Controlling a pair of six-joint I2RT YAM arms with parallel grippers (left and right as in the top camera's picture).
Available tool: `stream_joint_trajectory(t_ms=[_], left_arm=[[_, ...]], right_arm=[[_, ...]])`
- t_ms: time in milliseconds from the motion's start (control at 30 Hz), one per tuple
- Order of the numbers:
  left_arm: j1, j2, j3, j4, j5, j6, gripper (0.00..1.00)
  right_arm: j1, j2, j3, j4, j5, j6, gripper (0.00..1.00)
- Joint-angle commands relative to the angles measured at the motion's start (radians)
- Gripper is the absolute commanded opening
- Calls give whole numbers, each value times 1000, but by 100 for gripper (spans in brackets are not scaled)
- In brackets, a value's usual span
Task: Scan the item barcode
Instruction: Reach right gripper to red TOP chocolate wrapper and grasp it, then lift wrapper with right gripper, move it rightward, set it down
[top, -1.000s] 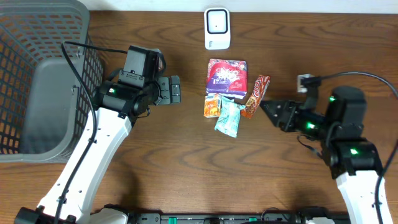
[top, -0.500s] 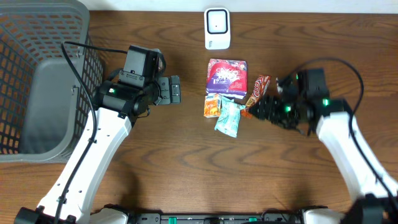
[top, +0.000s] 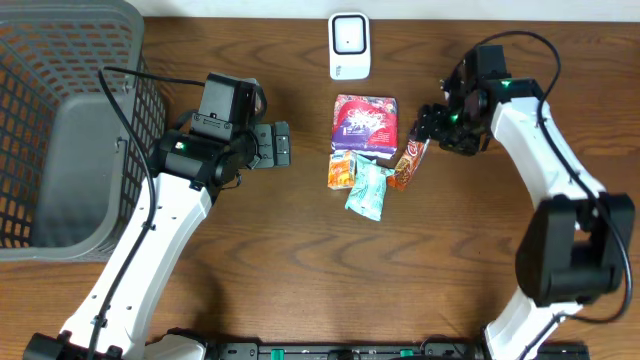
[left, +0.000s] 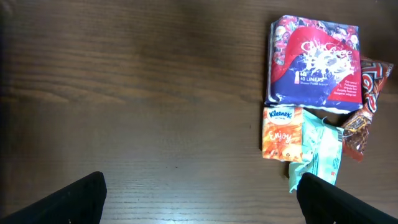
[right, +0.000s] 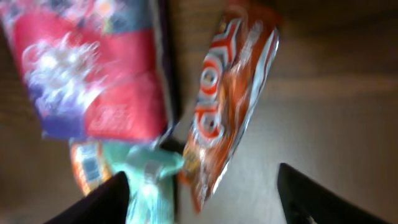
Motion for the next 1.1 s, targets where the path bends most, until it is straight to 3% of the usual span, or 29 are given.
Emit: stream_joint_trajectory(t_ms=[0, 367, 433, 533, 600, 633, 867, 1067], left_arm=[[3, 6, 13, -5, -12, 9, 98], [3, 6, 13, -5, -12, 9, 98], [3, 6, 13, -5, -12, 9, 98], [3, 6, 13, -4, -12, 9, 98], [3, 6, 13, -4, -12, 9, 98], [3, 6, 13, -5, -12, 9, 98], [3, 6, 13, -4, -12, 9, 98], [3, 6, 13, -5, -12, 9, 98]], right_arm=[[-35, 61, 13, 32, -105, 5, 62], [-47, 222, 13, 90, -223, -21, 66], [-47, 236, 12, 88, -218, -21, 60], [-48, 248, 11, 71, -218, -21, 32], [-51, 248, 11, 59, -214, -21, 7], [-54, 247, 11, 55, -216, -21, 1], [-91, 188, 20, -50, -406, -130, 1], [-155, 100, 21, -267, -642, -511, 1]])
